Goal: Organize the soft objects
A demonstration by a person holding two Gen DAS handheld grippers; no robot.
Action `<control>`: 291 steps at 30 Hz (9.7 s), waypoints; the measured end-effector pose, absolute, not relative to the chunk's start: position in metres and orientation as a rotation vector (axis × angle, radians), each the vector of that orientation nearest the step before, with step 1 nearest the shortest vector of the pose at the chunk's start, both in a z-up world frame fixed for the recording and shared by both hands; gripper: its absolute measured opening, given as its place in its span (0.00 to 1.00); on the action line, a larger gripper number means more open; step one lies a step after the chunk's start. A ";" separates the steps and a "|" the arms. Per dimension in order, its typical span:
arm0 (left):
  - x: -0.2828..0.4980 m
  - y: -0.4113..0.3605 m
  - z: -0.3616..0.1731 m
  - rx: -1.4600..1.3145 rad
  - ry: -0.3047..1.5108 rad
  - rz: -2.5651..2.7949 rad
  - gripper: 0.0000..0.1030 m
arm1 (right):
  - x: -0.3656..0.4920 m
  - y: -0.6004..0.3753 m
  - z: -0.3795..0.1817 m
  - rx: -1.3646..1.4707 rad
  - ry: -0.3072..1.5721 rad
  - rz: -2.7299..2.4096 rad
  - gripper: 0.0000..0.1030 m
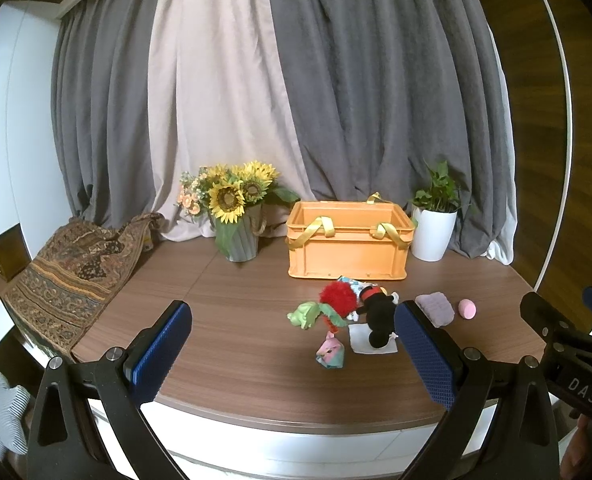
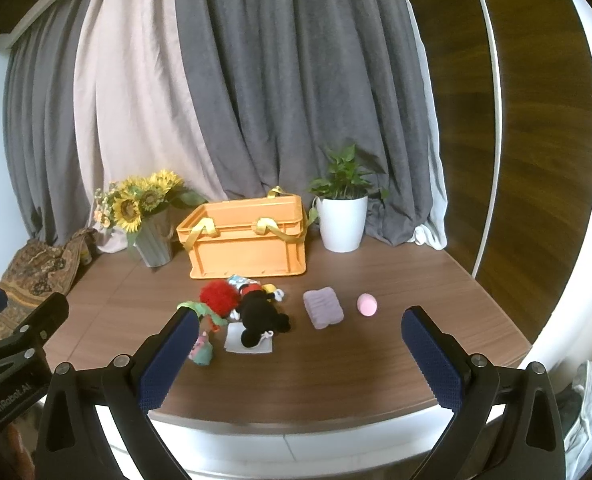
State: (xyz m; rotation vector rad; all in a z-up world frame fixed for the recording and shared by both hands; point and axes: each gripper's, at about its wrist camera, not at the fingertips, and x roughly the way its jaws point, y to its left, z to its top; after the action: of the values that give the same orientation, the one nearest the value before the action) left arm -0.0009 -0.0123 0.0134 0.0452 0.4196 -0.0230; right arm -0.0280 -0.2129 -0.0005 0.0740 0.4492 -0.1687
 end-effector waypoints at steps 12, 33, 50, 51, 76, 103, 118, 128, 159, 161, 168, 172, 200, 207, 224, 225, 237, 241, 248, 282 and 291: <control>0.004 -0.010 0.014 0.038 0.427 -0.029 1.00 | -0.028 -0.212 -0.002 0.075 0.446 -0.170 1.00; 0.003 -0.011 0.012 0.036 0.422 -0.028 1.00 | -0.027 -0.212 -0.001 0.076 0.445 -0.166 1.00; 0.003 -0.011 0.011 0.034 0.422 -0.028 1.00 | -0.025 -0.212 -0.003 0.076 0.443 -0.167 1.00; 0.003 -0.011 0.011 0.033 0.423 -0.029 1.00 | -0.025 -0.212 -0.003 0.077 0.443 -0.167 1.00; 0.085 -0.017 -0.061 0.051 0.574 -0.087 1.00 | 0.042 -0.215 -0.061 0.114 0.583 -0.131 1.00; 0.199 -0.020 -0.156 -0.011 0.868 -0.230 0.84 | 0.204 -0.195 -0.149 0.060 0.901 -0.005 0.83; 0.224 -0.038 -0.188 -0.094 0.981 -0.105 0.66 | 0.261 -0.199 -0.183 -0.044 0.989 0.215 0.77; 0.233 -0.042 -0.194 -0.121 0.987 -0.103 0.42 | 0.276 -0.197 -0.198 -0.063 1.036 0.268 0.72; 0.250 -0.030 -0.094 -0.085 0.729 -0.199 0.40 | 0.254 -0.201 -0.126 0.044 0.886 0.198 0.60; 0.252 -0.028 -0.086 -0.080 0.707 -0.211 0.40 | 0.253 -0.200 -0.118 0.049 0.862 0.186 0.60; 0.263 -0.022 -0.060 -0.062 0.634 -0.249 0.40 | 0.249 -0.197 -0.086 0.064 0.768 0.143 0.60; 0.269 -0.019 -0.047 -0.052 0.594 -0.270 0.40 | 0.251 -0.194 -0.069 0.078 0.715 0.121 0.60; 0.351 -0.033 0.003 -0.044 0.424 -0.325 0.40 | 0.314 -0.198 -0.020 0.082 0.522 0.063 0.60; 0.381 -0.040 0.000 -0.029 0.424 -0.325 0.40 | 0.344 -0.207 -0.021 0.090 0.526 0.061 0.60; 0.467 -0.049 -0.033 -0.023 0.500 -0.319 0.40 | 0.425 -0.210 -0.045 0.108 0.579 0.053 0.60; 0.473 -0.051 -0.038 -0.020 0.512 -0.319 0.40 | 0.431 -0.210 -0.047 0.112 0.589 0.052 0.60; 0.507 -0.060 -0.077 0.009 0.621 -0.306 0.41 | 0.476 -0.216 -0.092 0.131 0.734 0.047 0.60; 0.510 -0.062 -0.081 0.022 0.636 -0.308 0.43 | 0.483 -0.218 -0.103 0.136 0.786 0.036 0.61; 0.508 -0.062 -0.078 0.032 0.633 -0.294 0.62 | 0.480 -0.217 -0.102 0.101 0.774 -0.006 0.71; 0.372 -0.053 0.011 0.027 0.465 -0.211 0.69 | 0.364 -0.227 -0.024 0.122 0.554 -0.031 0.71; 0.332 -0.059 0.023 0.037 0.436 -0.194 0.70 | 0.326 -0.231 -0.012 0.124 0.522 -0.036 0.71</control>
State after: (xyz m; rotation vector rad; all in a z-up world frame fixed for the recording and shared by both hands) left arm 0.3325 -0.0589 0.0227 0.0374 0.4359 -0.1944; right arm 0.3263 -0.2312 -0.0125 0.1238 0.5221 -0.0355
